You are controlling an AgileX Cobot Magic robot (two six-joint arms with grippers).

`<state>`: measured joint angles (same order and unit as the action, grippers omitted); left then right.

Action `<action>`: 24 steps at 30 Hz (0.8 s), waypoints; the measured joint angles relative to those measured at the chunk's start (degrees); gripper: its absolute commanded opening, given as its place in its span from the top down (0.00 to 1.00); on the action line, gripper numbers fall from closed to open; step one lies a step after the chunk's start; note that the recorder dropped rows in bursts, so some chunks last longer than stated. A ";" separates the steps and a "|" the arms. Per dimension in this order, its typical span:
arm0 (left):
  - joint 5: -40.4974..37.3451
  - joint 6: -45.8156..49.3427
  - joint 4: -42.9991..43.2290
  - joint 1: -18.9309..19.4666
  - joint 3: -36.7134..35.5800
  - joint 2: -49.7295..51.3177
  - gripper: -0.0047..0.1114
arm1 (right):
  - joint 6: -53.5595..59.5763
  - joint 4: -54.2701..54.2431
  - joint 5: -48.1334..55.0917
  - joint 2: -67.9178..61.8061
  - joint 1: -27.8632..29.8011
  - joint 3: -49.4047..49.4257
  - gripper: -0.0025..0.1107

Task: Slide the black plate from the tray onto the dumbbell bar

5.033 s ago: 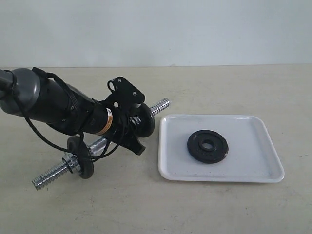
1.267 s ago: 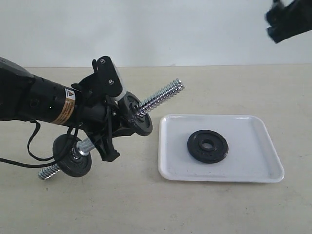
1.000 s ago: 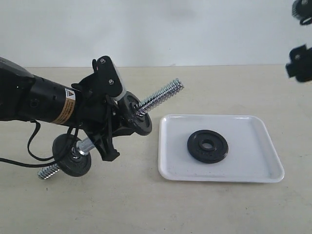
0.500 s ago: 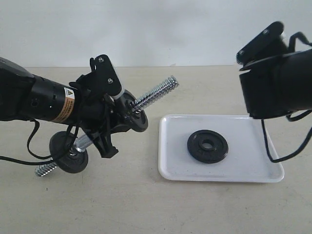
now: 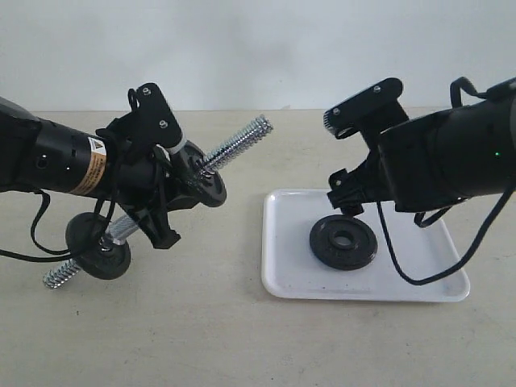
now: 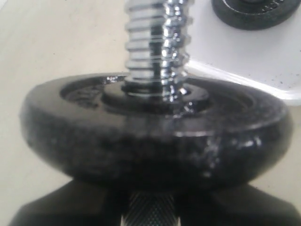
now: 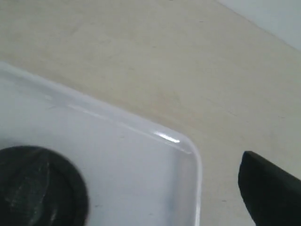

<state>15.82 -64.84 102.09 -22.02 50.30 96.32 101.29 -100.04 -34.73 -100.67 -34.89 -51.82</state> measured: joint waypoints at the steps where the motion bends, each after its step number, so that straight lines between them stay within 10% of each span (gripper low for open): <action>1: 0.00 0.00 0.00 0.37 0.00 0.00 0.92 | -0.16 0.00 1.92 0.00 -0.29 0.65 0.06; 24: -0.04 0.38 0.00 0.86 0.00 0.00 0.92 | -17.98 0.22 20.56 15.44 -1.12 10.87 0.06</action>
<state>15.77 -64.46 102.09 -21.16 50.30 96.32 83.31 -99.82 -14.17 -85.23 -36.01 -40.96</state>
